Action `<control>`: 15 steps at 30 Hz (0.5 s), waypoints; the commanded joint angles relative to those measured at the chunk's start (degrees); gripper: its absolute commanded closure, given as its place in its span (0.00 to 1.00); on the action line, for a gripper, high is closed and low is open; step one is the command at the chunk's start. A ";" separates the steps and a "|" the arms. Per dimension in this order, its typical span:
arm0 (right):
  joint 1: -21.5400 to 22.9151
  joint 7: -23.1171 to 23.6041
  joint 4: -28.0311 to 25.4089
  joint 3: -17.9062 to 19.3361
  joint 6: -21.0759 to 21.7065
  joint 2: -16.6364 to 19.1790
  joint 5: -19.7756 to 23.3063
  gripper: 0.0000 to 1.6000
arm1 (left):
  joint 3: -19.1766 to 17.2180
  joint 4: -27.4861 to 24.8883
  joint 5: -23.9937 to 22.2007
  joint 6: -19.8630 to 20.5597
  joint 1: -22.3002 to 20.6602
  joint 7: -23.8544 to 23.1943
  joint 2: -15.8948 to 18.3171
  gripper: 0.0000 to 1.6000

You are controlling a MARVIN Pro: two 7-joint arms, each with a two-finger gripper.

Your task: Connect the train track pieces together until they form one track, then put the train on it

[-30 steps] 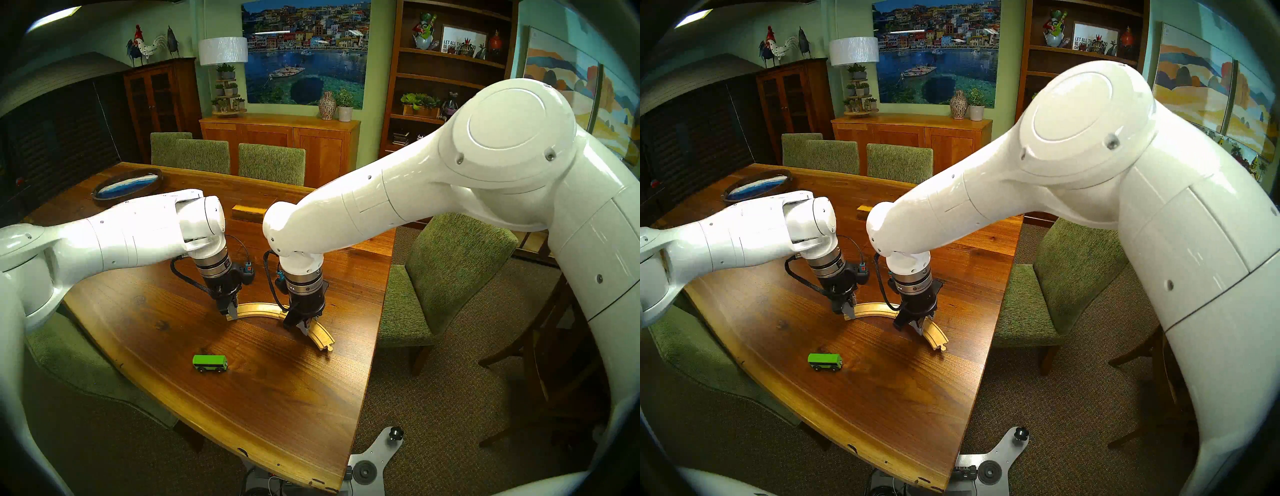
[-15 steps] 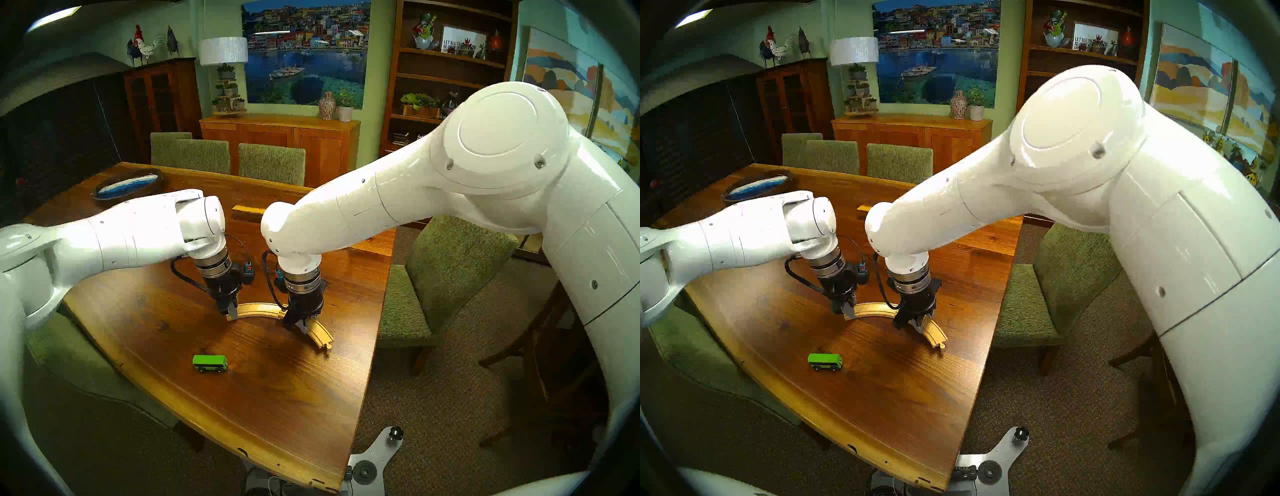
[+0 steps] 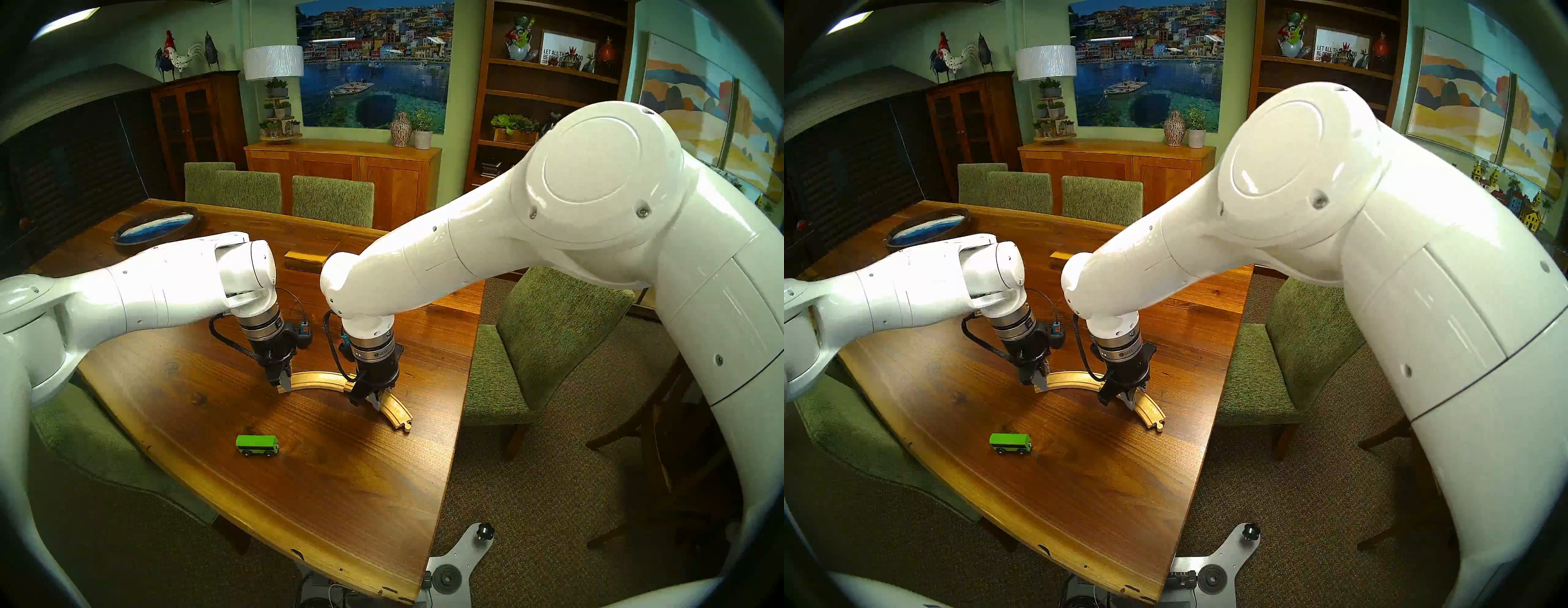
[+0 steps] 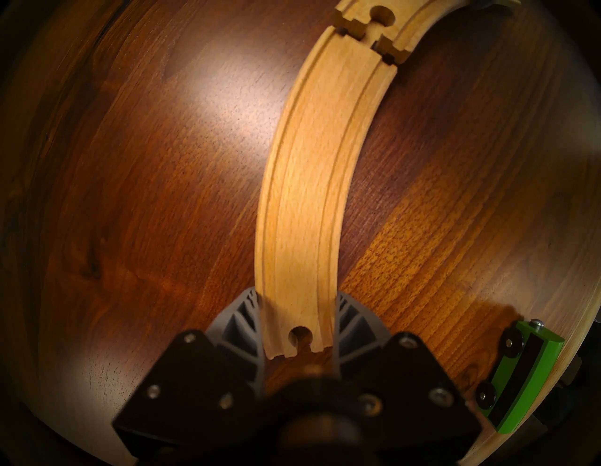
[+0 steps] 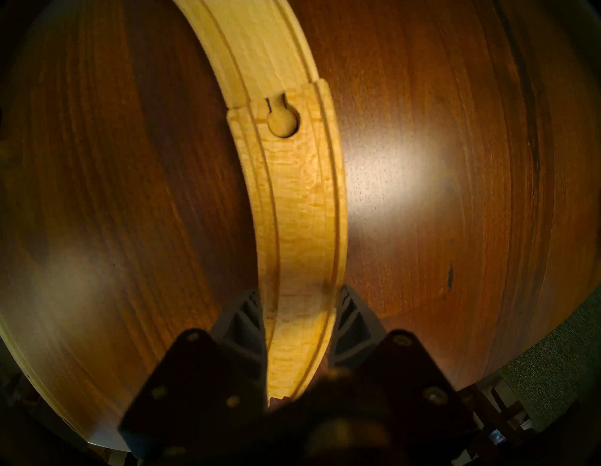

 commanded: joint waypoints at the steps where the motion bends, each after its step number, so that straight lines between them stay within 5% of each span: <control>1: 1.76 0.64 1.34 -0.66 0.13 -1.00 -0.17 1.00 | -0.70 0.05 0.05 -0.06 -1.12 0.05 -0.09 1.00; 15: 1.97 3.25 2.67 -2.28 0.13 -2.54 -0.04 1.00 | -0.75 0.05 0.09 -0.05 -1.09 0.02 -0.09 1.00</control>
